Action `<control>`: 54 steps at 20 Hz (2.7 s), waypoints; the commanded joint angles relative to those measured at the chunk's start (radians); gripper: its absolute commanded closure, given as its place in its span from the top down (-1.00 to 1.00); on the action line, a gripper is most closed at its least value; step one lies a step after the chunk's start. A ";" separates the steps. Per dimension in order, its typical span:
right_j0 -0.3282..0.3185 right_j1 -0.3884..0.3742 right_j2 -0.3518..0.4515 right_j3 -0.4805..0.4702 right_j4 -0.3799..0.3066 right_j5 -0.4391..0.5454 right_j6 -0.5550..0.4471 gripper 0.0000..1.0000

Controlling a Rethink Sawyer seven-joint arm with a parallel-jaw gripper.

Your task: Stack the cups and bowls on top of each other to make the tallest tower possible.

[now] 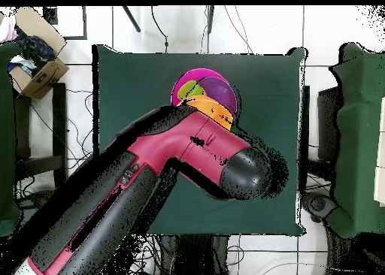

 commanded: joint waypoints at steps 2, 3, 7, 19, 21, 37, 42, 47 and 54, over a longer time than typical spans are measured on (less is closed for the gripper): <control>-0.010 0.104 0.186 -0.044 0.127 0.202 0.173 -1.00; -0.013 0.111 0.186 -0.049 0.135 0.213 0.170 -1.00; -0.020 0.118 0.185 -0.060 0.156 0.222 0.148 -1.00; -0.019 0.176 0.174 -0.083 0.241 0.296 0.174 -1.00; -0.017 0.186 0.175 -0.085 0.252 0.296 0.178 -1.00; -0.042 0.261 0.174 -0.131 0.352 0.368 0.144 -1.00; -0.033 0.255 0.166 -0.115 0.349 0.309 0.146 -1.00; 0.000 0.204 0.161 -0.057 0.328 0.193 0.153 -1.00; 0.015 0.141 0.172 -0.027 0.338 0.133 0.156 -1.00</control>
